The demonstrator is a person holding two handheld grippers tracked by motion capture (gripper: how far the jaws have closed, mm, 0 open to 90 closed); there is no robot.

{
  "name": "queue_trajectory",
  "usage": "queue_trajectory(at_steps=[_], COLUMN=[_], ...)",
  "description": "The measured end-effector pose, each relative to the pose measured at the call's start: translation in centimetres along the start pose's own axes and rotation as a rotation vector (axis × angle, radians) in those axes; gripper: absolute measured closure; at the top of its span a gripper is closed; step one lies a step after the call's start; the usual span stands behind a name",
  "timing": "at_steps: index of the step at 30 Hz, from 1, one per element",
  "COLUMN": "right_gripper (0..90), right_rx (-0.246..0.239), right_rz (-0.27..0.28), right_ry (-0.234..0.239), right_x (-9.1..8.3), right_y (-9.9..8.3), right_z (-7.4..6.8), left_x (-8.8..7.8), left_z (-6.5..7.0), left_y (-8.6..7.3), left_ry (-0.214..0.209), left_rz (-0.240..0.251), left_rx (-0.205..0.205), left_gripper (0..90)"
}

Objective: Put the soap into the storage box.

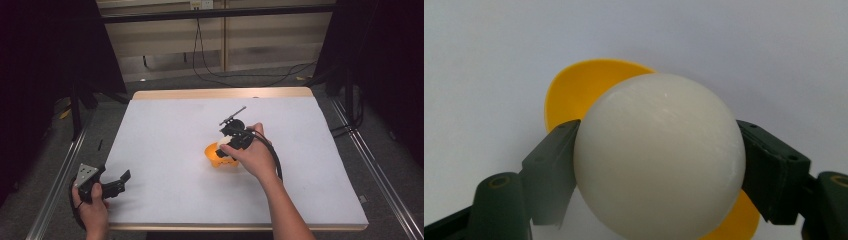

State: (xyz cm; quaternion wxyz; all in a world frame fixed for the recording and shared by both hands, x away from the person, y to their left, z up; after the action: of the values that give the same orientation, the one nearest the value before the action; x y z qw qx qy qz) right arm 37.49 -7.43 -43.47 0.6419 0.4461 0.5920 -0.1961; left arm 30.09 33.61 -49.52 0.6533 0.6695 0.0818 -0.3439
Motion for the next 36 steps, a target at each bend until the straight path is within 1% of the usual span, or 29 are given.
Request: queue_trajectory(at_steps=[4,6,11,16,17,20,24,27,29,30,31,32,34,36], right_gripper=[24.3,24.3,24.3,24.3,24.3,24.3,24.2,24.1,24.0,23.7,23.2,22.6,20.5,17.4], right_rx=[0.004,0.020,0.035,0.037,0.047,0.050,0.053,0.059,0.064,0.056,0.059,0.065,0.072,0.081], right_rz=[-0.001,-0.009,-0.015,-0.020,-0.021,-0.025,-0.029,-0.038,-0.042,-0.042,-0.035,-0.025,-0.006,-0.003], right_ry=[-0.005,-0.003,0.000,-0.008,0.001,0.009,-0.001,0.011,0.006,0.007,0.010,0.014,0.032,0.037], right_x=[0.3,0.3,0.7,1.0,1.2,1.3,1.6,1.9,2.0,2.0,2.0,1.9,1.6,1.3], right_y=[0.1,0.1,0.2,0.1,0.0,0.0,-0.1,-0.3,-0.3,-0.4,-0.4,-0.4,-0.4,-0.4], right_z=[0.0,0.0,-0.1,0.0,0.0,0.0,0.0,0.1,0.0,0.0,0.0,0.0,0.1,0.0], left_x=[0.0,0.0,0.0,0.0,0.0,0.0,0.0,0.0,0.0,0.0,0.0,0.0,0.0,0.0], left_z=[0.0,0.0,0.0,0.0,0.0,0.0,0.0,0.0,0.0,0.0,-0.1,0.0,0.0,0.0], left_y=[0.0,0.0,0.0,0.0,0.0,0.0,0.0,0.0,0.0,0.0,0.0,0.0,0.0,0.0], left_ry=[0.001,-0.001,-0.001,-0.001,-0.001,-0.001,-0.001,0.000,0.000,0.000,0.004,0.000,0.000,0.000], left_rz=[-0.001,0.000,0.000,0.000,0.000,0.000,0.000,-0.002,-0.002,-0.002,-0.003,-0.002,-0.002,-0.001], left_rx=[0.000,0.000,-0.001,-0.001,-0.001,-0.001,0.000,0.000,0.000,0.000,0.005,0.000,0.000,0.000], left_gripper=[1.6,1.5,1.5,1.5,1.5,1.5,1.5,1.5,1.5,1.5,1.5,1.5,1.5,1.5])
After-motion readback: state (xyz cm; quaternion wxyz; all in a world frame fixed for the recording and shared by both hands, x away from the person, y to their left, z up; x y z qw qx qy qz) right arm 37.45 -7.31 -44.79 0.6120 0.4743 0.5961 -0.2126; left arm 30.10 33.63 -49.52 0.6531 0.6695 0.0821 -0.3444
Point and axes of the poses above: each handheld gripper's, and its own axes: x roughly forward along the jaws, y roughly out of its top, z roughly to its right, the point moved 3 cm from there along x, roughly forward along the jaws, and after that the axes turned 10 degrees about -z, right-handed, at the moved point
